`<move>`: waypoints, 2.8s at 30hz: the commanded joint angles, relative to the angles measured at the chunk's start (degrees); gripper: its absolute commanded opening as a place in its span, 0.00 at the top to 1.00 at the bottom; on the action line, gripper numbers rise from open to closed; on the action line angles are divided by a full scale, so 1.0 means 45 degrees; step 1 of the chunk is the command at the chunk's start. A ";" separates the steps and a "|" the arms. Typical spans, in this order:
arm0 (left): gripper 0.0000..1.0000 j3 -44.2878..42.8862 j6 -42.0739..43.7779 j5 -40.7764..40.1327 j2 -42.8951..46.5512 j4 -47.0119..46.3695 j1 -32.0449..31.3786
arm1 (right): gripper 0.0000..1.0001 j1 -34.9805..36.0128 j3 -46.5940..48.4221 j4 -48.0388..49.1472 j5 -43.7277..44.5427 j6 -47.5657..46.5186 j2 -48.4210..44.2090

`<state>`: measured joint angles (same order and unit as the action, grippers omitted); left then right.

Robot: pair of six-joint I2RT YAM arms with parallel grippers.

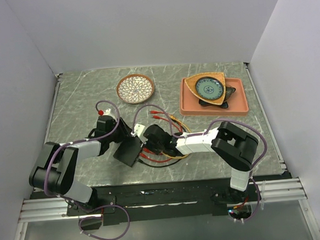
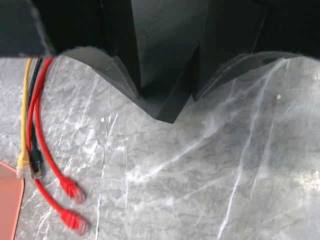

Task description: Insert the plug into the switch port

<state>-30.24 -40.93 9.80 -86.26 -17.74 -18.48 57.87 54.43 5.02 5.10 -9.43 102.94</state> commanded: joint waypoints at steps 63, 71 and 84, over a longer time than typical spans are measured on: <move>0.74 0.0939 -0.1061 0.1845 -0.2062 -0.0512 -0.1792 | 1.00 -0.0691 0.2356 0.2928 -0.1680 0.0768 0.0934; 0.74 0.0919 -0.1120 0.1884 -0.2121 -0.0570 -0.1870 | 1.00 -0.0808 0.3215 0.2948 -0.2071 0.0807 0.1207; 0.74 0.0763 -0.1198 0.1923 -0.2101 -0.0512 -0.1987 | 1.00 -0.0867 0.4602 0.2792 -0.2365 0.1158 0.2027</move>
<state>-29.02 -42.70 4.84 -92.75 -32.88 -20.97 53.58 67.26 -8.91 -1.89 -5.58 109.12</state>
